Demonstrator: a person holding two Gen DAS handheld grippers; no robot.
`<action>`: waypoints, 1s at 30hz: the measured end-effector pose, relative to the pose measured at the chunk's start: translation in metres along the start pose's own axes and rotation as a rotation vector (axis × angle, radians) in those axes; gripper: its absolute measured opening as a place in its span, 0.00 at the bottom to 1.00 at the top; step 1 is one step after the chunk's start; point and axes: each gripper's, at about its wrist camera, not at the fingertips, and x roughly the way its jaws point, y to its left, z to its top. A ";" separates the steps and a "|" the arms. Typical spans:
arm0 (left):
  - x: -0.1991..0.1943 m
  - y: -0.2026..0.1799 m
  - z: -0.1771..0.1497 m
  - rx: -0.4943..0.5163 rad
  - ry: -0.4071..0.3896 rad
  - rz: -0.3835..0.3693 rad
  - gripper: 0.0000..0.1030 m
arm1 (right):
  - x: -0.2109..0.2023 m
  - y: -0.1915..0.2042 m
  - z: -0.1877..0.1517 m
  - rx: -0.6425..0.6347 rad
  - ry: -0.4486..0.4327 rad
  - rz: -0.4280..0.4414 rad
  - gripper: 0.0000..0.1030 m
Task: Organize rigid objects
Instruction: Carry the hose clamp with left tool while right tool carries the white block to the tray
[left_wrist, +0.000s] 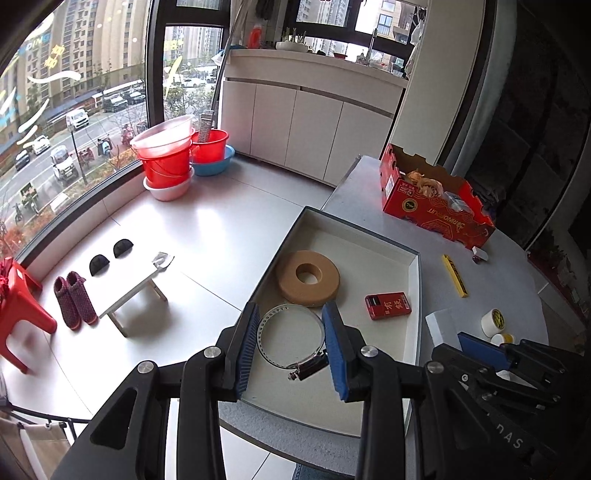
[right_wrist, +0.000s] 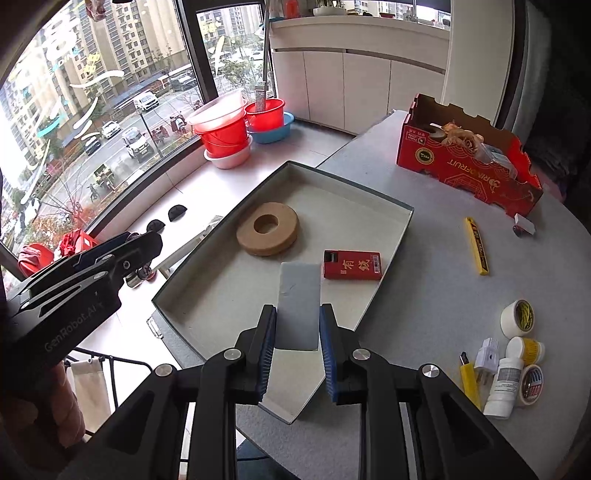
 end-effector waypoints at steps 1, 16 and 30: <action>0.003 0.000 0.001 0.000 0.006 0.002 0.37 | 0.002 -0.001 0.001 0.002 0.004 0.000 0.24; 0.072 -0.011 0.004 0.003 0.108 0.015 0.37 | 0.045 -0.035 0.013 0.067 0.069 -0.014 0.24; 0.136 -0.046 0.031 0.048 0.161 -0.003 0.37 | 0.093 -0.064 0.045 0.131 0.096 0.001 0.24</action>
